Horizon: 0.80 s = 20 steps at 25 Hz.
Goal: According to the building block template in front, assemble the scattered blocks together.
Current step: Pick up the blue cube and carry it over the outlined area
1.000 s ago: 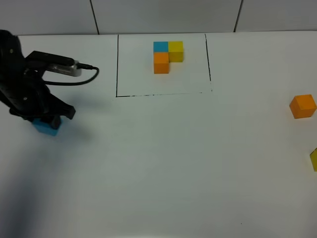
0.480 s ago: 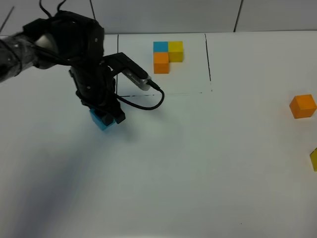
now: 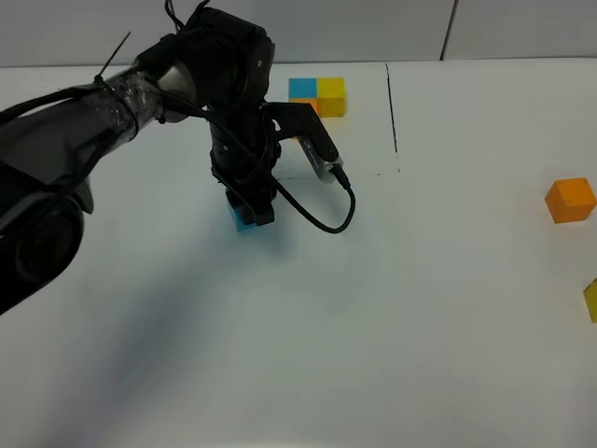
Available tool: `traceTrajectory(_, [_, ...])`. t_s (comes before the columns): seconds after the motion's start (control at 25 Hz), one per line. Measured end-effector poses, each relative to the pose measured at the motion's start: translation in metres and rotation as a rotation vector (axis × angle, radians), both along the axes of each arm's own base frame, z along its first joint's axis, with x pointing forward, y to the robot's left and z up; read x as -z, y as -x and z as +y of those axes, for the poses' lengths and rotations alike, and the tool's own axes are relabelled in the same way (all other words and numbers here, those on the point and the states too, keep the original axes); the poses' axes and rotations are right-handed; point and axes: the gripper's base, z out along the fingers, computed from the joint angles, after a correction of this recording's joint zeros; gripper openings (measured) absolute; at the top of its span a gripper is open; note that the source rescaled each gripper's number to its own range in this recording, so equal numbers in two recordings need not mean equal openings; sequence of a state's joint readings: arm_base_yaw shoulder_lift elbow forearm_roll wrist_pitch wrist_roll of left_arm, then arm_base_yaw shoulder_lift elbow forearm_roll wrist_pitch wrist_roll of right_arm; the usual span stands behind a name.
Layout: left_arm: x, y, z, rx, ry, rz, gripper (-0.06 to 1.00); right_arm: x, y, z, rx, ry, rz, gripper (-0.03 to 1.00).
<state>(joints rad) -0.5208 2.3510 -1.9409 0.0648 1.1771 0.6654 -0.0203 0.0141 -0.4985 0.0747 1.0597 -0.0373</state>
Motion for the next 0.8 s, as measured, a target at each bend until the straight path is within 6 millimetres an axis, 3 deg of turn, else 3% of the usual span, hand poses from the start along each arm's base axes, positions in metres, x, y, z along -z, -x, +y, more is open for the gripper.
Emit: traceTrajectory(0.8, [-0.001,0.009,-0.032,0.147,0.036,-0.051,0.0,0.0,0.0,0.0,0.002,-0.002,0.0,0.75])
